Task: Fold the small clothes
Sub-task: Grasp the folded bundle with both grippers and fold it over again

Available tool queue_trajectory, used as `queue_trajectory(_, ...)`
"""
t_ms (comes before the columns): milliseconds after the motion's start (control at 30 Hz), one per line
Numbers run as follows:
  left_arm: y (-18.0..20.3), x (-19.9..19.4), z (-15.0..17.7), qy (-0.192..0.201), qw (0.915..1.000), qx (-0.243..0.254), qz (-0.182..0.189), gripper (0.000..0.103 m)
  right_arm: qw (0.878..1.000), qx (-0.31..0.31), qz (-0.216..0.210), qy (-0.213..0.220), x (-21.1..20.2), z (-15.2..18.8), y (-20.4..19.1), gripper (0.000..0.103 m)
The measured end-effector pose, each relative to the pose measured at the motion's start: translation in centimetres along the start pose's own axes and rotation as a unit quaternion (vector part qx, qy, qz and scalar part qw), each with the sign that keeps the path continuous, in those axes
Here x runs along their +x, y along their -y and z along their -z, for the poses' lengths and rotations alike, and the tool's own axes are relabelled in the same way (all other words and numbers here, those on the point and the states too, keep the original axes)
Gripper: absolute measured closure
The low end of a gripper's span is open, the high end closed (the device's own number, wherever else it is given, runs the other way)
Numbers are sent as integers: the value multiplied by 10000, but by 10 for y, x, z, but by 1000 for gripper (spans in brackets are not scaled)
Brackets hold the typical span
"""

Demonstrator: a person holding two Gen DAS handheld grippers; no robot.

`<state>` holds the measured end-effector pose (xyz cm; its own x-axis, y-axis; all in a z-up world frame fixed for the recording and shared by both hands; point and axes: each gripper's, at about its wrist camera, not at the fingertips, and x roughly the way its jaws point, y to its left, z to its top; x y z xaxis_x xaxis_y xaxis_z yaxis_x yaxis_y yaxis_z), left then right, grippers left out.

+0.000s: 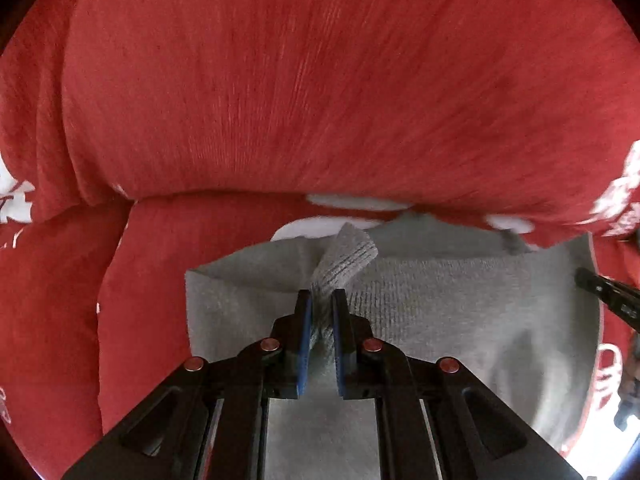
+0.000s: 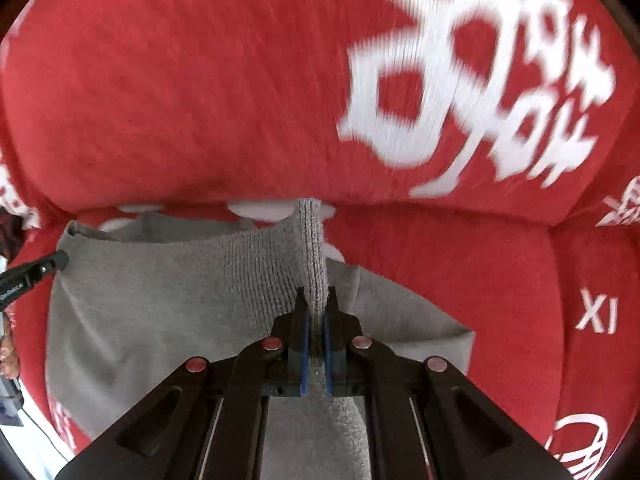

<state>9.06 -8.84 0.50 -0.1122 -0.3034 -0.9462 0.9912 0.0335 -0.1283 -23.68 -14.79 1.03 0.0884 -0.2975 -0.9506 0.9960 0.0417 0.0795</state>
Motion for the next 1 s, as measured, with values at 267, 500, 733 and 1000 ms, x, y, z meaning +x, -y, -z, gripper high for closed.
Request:
queue_trajectory(267, -19, 10, -4, 95, 9945, -279, -1008, 31, 9976, 634, -79, -256, 37, 5, 19, 97)
queue_trajectory(500, -57, -25, 23, -458, 9981, -219, -350, 31, 9893, 1418, -202, -283, 10, 12, 56, 86)
queue_trajectory(733, -77, -40, 105, -1272, 9898, -621, 186, 31, 9591, 2464, -1309, -482, -37, 105, 74, 66)
queue_trajectory(1000, -73, -45, 146, -1179, 9861, -1027, 567, 32, 8777, 4320, -1939, -731, -46, 239, 76, 64)
